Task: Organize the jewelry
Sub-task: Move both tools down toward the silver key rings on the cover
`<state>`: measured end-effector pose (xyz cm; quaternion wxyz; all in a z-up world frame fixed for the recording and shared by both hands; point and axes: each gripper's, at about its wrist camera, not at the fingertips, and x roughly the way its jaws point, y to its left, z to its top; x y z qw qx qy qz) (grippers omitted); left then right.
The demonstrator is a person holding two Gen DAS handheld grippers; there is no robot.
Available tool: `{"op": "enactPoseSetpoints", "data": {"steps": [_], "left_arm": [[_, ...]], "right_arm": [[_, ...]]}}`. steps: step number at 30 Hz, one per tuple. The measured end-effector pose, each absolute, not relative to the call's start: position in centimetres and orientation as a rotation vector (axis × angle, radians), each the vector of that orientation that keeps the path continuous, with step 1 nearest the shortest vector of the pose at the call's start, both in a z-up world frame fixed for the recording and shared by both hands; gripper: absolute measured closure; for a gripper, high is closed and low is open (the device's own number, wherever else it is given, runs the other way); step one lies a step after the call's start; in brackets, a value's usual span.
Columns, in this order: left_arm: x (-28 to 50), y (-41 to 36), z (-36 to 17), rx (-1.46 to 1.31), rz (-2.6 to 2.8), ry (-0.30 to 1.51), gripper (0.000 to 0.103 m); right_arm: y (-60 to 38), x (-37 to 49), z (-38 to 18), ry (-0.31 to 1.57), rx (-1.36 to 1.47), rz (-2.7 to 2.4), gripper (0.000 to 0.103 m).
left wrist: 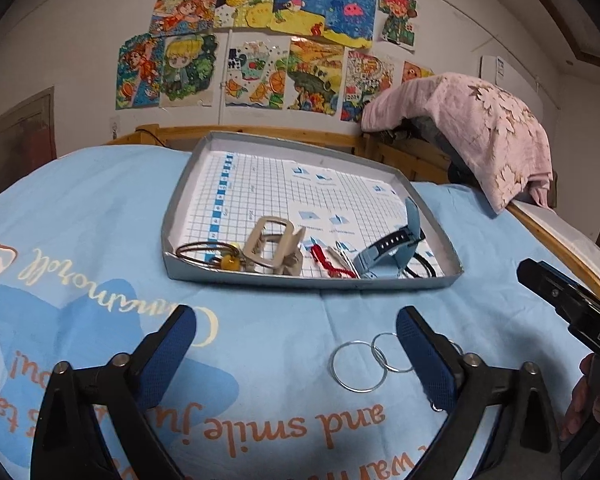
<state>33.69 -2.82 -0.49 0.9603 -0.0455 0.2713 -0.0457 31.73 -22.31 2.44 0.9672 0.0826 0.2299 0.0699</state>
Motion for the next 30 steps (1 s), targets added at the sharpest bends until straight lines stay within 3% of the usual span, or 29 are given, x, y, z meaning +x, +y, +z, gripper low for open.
{"op": "enactPoseSetpoints", "data": {"steps": [7,10,18,30], "left_arm": [[34.7,-3.5,-2.0,-0.095,-0.144,0.641,0.018],[35.1,-3.7,-2.7,-0.101,-0.162,0.679,0.025],[36.8,-4.4,-5.2,-0.128,-0.211,0.816,0.047],[37.2,-5.2,-5.8,-0.101,-0.212,0.838,0.05]], "right_arm": [[-21.7,32.3,1.1,0.536,0.17,0.167,0.047],[-21.4,32.8,0.3,0.58,0.163,0.17,0.057],[-20.6,33.4,-1.3,0.651,0.137,0.176,0.061],[-20.4,34.0,-2.3,0.698,0.13,0.162,0.061]]}}
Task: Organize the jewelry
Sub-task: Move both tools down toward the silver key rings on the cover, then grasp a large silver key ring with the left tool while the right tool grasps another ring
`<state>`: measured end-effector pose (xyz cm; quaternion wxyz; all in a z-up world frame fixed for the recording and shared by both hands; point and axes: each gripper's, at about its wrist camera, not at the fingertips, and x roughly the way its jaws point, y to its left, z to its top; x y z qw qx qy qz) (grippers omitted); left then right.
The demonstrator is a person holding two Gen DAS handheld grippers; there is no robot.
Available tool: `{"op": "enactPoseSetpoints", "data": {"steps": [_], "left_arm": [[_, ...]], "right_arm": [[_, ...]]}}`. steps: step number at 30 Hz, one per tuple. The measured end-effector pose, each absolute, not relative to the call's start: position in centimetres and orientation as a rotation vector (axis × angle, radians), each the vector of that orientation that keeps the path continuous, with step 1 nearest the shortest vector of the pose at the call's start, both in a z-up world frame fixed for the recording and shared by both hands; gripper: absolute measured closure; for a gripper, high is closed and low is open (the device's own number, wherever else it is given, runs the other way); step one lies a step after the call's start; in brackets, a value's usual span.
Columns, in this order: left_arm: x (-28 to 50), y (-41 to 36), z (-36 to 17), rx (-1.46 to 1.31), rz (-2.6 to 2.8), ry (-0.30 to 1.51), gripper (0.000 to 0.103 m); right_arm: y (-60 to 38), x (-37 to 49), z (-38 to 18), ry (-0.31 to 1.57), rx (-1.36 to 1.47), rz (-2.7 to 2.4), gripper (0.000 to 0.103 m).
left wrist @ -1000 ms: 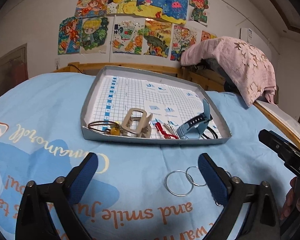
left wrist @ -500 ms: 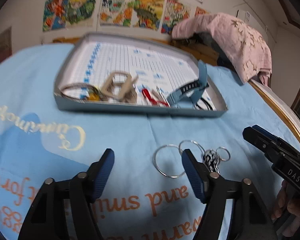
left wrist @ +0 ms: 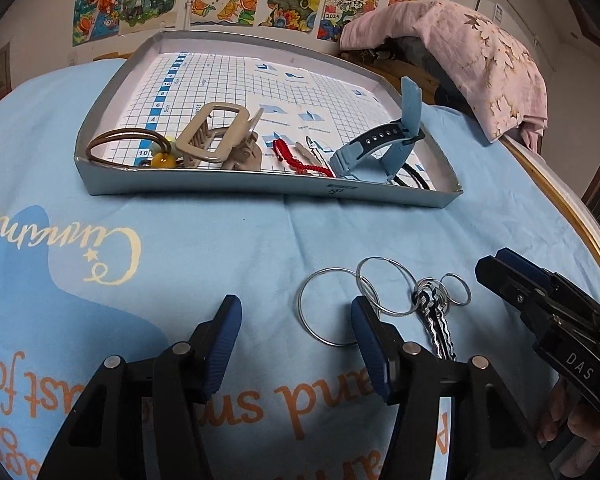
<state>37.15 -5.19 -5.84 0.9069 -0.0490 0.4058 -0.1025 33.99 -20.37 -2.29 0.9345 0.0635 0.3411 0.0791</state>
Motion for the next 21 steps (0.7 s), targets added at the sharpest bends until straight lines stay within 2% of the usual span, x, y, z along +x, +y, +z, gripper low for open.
{"op": "enactPoseSetpoints", "data": {"steps": [3,4,6,12,16,21], "left_arm": [[37.3,-5.3,-5.9,-0.1,-0.215,0.841,0.058],[37.3,-5.3,-5.9,-0.1,-0.217,0.841,0.06],[37.4,-5.4,-5.9,-0.102,-0.226,0.843,0.066],[37.7,-5.8,-6.2,-0.102,-0.243,0.859,0.08],[37.9,-5.9,-6.5,-0.101,-0.245,0.871,0.095],[37.8,-5.9,-6.5,-0.107,-0.253,0.867,0.099]], "right_arm": [[-20.5,34.2,-2.6,0.714,0.133,0.153,0.062],[-20.5,34.3,-2.8,0.721,0.133,0.149,0.066],[-20.4,34.6,-3.1,0.744,0.129,0.138,0.069],[-20.1,35.1,-3.9,0.778,0.112,0.14,0.069],[-19.6,35.3,-4.4,0.801,0.094,0.14,0.07],[-19.3,35.7,-4.8,0.841,0.082,0.149,0.081]]}}
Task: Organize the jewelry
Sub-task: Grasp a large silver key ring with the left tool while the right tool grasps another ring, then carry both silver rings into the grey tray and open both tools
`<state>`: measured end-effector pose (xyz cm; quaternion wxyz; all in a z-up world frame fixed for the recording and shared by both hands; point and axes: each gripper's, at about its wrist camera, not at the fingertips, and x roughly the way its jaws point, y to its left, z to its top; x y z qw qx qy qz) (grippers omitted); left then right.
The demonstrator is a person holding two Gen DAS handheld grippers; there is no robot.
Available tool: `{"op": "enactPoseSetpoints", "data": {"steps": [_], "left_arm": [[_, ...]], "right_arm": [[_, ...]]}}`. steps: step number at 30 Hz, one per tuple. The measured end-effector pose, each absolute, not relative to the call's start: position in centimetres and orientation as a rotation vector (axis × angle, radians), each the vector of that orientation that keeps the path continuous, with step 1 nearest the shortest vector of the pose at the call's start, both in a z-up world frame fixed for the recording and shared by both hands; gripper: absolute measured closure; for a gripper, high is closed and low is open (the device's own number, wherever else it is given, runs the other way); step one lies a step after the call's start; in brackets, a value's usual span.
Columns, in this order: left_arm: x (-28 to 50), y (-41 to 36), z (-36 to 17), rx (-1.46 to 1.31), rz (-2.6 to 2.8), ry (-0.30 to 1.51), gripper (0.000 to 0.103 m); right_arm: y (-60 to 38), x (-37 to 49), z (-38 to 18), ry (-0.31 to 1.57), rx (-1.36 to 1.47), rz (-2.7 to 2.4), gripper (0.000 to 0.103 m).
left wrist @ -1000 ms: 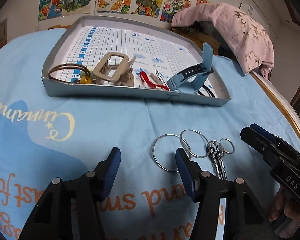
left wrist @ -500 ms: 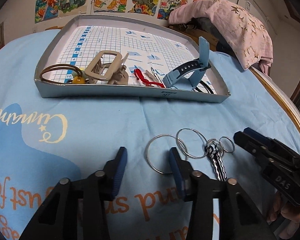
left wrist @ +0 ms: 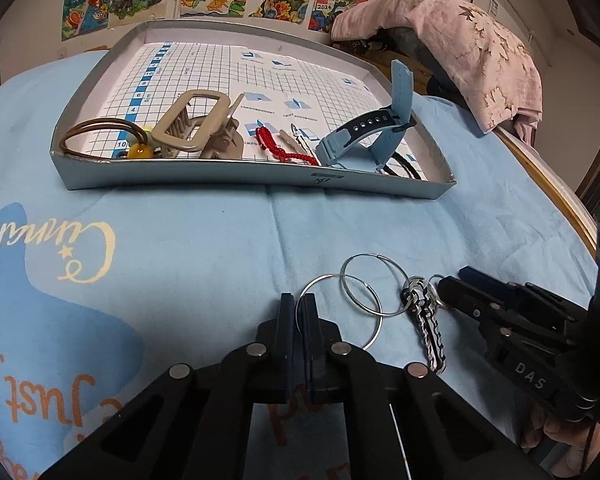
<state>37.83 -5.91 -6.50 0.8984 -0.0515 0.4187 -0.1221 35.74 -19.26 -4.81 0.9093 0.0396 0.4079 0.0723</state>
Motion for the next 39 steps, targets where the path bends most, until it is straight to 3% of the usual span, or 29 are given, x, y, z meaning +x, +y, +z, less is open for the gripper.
{"op": "enactPoseSetpoints", "data": {"steps": [4,6,26,39], "left_arm": [[37.7,-5.9,-6.3,-0.107,-0.26,0.856,0.099],[37.5,-5.9,-6.2,-0.107,-0.267,0.849,0.099],[37.5,-5.3,-0.2,-0.097,-0.237,0.668,0.099],[44.3,-5.3,2.7,-0.146,-0.175,0.587,0.099]], "right_arm": [[-18.7,35.8,-5.1,0.867,0.062,0.161,0.098],[-18.6,35.8,-5.1,0.871,0.058,0.162,0.1],[-20.9,34.6,-0.4,0.632,0.164,0.189,0.102],[-23.0,42.0,1.4,0.563,0.215,0.142,0.101]]}}
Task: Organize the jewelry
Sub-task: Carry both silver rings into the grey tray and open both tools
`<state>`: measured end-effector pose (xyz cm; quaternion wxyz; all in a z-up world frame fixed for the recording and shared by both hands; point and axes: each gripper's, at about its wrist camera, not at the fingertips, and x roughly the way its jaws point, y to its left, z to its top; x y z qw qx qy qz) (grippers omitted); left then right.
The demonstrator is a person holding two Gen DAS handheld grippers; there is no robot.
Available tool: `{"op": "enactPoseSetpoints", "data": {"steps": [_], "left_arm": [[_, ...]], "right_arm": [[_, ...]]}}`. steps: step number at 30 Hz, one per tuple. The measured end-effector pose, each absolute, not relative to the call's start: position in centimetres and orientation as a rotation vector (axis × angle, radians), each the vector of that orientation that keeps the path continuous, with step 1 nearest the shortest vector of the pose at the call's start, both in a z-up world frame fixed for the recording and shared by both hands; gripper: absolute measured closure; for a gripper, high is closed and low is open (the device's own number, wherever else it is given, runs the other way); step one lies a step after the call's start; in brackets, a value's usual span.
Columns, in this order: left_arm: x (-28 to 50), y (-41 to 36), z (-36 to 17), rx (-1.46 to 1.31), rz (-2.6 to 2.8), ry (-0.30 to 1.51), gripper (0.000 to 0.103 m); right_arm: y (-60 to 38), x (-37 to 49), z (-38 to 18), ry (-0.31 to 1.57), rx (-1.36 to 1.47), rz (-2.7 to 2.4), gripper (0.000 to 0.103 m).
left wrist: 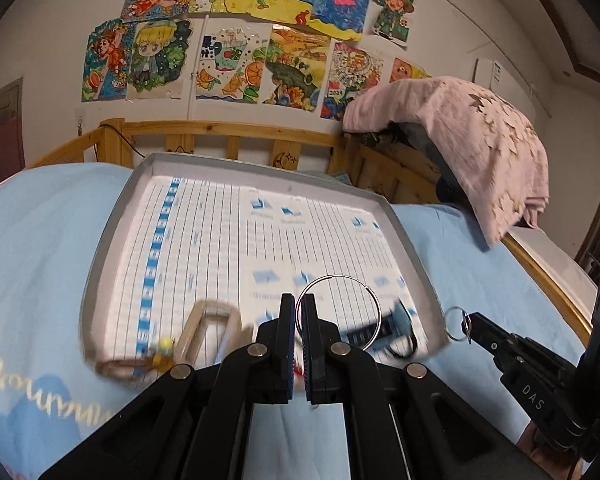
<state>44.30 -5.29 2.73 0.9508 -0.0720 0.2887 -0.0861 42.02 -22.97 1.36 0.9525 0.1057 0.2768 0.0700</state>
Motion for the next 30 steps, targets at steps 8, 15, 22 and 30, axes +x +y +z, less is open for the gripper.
{"op": "enactPoseSetpoints", "data": {"steps": [8,15,22,30], "left_arm": [[47.3,-6.8,0.1,-0.114,-0.171,0.624,0.099],[47.3,-6.2,-1.3,-0.15,-0.124,0.634,0.095],[46.1,-6.2,-0.7,-0.162,-0.127,0.588,0.054],[42.2,-6.2,2.5,-0.173,-0.135,0.463,0.024]], "right_arm": [[-22.8,46.2,-1.3,0.654,0.247,0.162,0.101],[-22.6,46.9,-3.1,0.718,0.26,0.16,0.101],[-22.8,45.9,-2.3,0.679,0.255,0.136,0.069],[-24.7,41.8,1.1,0.561,0.24,0.088,0.055]]}}
